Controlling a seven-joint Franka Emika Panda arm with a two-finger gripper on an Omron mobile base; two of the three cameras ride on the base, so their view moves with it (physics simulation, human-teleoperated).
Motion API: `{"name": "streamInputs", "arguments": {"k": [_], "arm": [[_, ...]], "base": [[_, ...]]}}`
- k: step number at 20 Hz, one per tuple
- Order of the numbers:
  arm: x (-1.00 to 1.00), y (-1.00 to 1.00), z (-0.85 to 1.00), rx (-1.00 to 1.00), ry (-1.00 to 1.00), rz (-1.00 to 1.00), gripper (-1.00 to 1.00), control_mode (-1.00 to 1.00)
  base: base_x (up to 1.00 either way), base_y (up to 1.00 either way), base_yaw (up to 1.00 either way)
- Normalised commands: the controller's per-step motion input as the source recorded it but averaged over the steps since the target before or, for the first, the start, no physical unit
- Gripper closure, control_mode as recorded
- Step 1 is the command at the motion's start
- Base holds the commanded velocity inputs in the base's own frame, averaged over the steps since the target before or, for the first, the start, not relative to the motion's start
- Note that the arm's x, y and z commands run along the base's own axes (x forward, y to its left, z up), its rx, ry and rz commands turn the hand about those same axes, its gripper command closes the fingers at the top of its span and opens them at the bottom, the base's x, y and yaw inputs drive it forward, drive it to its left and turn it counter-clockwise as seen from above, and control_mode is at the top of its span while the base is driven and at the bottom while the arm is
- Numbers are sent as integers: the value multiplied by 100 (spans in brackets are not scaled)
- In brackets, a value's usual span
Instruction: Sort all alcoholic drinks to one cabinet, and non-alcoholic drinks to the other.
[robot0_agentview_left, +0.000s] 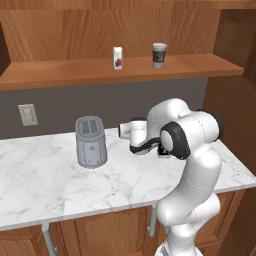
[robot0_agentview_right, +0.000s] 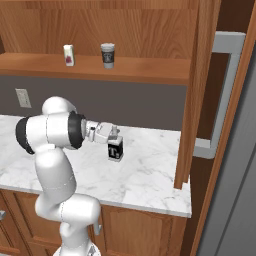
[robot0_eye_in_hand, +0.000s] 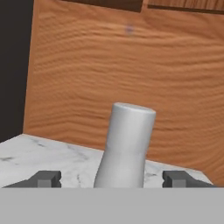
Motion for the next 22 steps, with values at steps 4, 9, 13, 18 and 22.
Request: {"name": "streamInputs", "arguments": {"k": [4,9,13,18,22], "arm": [[-3,0,1,0,0,0,100,-100],[-35,0,36,0,-1,0,100,-100],[-60,0,77,0,-4,8,100,-100],[-65,0,74,0,-1,15,100,-100],[-62,0,64,2,0,19,100,-100]], "base": [[0,0,0],[0,0,0],[0,0,0],[0,0,0],[0,0,0]]}}
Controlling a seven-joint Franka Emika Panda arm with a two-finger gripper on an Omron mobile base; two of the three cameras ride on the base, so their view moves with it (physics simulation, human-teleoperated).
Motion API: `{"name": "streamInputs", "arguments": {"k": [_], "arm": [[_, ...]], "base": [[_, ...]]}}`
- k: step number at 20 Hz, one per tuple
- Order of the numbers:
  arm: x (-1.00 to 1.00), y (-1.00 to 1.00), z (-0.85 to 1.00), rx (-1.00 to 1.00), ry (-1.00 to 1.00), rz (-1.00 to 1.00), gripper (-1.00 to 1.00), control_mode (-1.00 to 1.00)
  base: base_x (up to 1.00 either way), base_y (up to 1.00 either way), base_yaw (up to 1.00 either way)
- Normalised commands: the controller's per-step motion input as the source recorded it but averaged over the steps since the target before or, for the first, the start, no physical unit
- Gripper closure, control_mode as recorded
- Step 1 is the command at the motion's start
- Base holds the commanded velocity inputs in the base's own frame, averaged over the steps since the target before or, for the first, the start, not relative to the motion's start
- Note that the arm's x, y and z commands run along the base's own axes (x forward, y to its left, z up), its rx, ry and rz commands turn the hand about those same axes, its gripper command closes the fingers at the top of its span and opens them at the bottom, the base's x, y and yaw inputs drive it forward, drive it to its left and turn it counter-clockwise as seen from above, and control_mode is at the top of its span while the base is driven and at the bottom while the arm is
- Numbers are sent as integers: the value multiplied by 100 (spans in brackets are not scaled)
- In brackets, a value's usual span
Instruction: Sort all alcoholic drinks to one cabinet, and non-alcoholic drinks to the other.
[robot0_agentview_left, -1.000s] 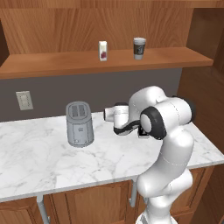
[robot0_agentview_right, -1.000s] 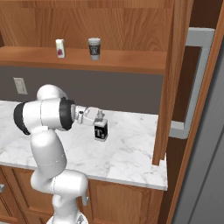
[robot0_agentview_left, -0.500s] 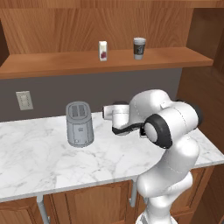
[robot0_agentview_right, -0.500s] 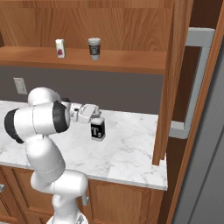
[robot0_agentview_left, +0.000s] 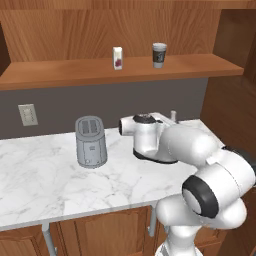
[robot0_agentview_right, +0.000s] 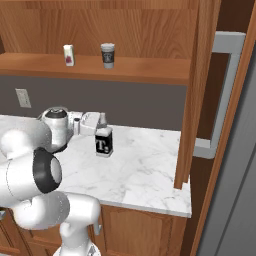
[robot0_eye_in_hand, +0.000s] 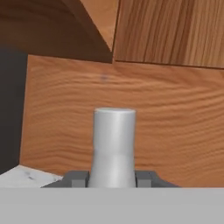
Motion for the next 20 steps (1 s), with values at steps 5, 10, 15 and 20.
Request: {"name": "streamInputs", "arguments": {"k": [5,10,15,20], "arm": [[-68,0,57,5,0,22,100,-100],[-80,0,52,10,0,29,100,-100],[-77,0,42,12,0,33,100,-100],[-62,0,54,14,0,32,100,-100]], "base": [[0,0,0],[0,0,0],[0,0,0],[0,0,0]]}}
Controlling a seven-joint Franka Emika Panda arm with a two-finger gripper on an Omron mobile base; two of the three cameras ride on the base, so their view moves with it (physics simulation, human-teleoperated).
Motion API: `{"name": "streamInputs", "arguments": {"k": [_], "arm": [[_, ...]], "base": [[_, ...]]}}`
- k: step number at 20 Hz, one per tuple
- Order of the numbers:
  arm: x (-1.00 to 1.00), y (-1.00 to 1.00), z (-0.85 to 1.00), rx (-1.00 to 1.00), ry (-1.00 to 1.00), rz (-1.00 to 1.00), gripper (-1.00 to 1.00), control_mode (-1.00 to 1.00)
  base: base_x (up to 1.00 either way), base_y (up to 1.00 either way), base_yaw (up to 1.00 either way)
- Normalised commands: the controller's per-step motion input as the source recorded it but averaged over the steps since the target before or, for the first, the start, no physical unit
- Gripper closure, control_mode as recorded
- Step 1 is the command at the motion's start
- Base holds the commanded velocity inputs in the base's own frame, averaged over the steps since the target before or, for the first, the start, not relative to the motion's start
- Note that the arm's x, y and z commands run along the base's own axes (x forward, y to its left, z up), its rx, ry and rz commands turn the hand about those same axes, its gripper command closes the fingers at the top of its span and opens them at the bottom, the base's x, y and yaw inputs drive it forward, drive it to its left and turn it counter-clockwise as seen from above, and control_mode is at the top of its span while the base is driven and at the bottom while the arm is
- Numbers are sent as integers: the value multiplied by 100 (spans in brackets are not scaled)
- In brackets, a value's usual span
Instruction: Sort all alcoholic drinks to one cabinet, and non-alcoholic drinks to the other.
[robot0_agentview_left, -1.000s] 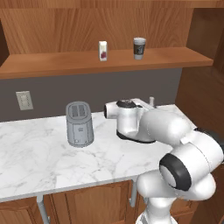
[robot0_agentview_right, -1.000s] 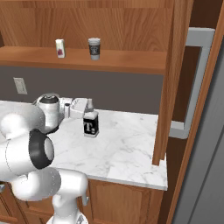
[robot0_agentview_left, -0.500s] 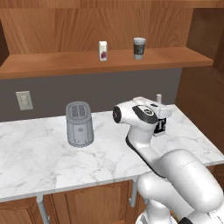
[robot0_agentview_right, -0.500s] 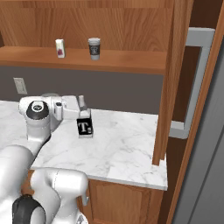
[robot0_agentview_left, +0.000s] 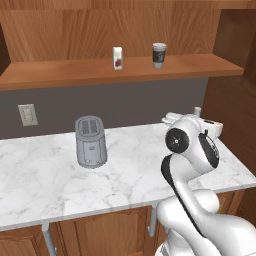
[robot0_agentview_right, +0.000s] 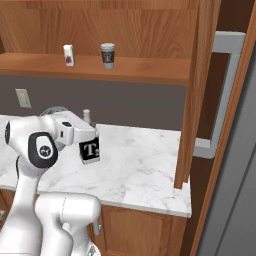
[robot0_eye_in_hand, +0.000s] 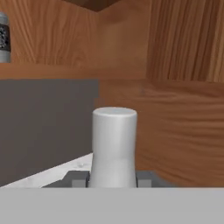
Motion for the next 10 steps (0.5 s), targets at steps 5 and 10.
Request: {"name": "streamInputs", "arguments": {"k": [5,10], "arm": [[-49,4,61,13,0,31,100,-100],[-54,11,44,10,3,29,100,-100]], "base": [[0,0,0],[0,0,0]]}}
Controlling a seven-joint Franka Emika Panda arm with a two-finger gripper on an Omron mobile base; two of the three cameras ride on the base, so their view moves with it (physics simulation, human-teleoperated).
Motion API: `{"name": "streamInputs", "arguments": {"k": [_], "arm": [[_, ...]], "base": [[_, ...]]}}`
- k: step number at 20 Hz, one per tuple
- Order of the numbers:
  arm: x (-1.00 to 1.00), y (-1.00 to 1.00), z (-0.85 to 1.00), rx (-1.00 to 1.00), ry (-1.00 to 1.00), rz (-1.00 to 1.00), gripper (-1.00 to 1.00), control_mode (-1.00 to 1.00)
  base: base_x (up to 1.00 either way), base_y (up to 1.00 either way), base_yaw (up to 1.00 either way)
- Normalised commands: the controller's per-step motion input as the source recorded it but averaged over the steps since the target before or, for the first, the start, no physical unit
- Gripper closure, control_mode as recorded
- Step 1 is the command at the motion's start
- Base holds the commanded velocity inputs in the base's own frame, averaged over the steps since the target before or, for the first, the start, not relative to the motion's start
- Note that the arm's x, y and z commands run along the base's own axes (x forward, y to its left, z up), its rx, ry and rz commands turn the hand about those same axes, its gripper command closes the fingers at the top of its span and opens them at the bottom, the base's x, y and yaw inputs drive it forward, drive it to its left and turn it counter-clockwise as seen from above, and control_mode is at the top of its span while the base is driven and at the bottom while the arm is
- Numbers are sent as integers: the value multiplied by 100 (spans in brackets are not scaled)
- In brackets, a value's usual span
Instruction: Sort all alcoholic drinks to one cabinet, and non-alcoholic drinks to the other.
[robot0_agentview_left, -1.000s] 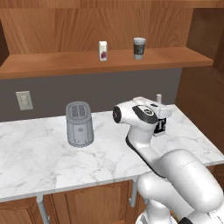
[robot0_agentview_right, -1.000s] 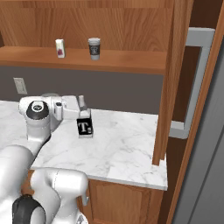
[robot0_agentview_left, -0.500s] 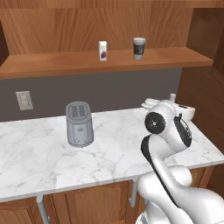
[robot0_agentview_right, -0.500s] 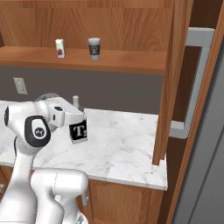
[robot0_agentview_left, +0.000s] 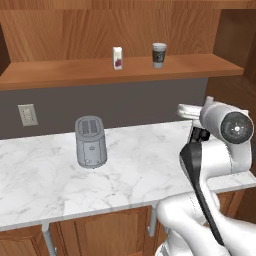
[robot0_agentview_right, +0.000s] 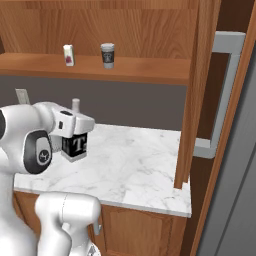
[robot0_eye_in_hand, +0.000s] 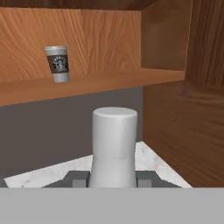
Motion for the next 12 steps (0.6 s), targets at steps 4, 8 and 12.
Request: {"name": "streamInputs", "arguments": {"k": [4,8,12], "arm": [[-64,7,21,5,1,26,100,-100],[-43,12,31,6,2,25,100,-100],[-34,14,19,3,2,22,100,-100]], "base": [[0,0,0],[0,0,0],[0,0,0]]}}
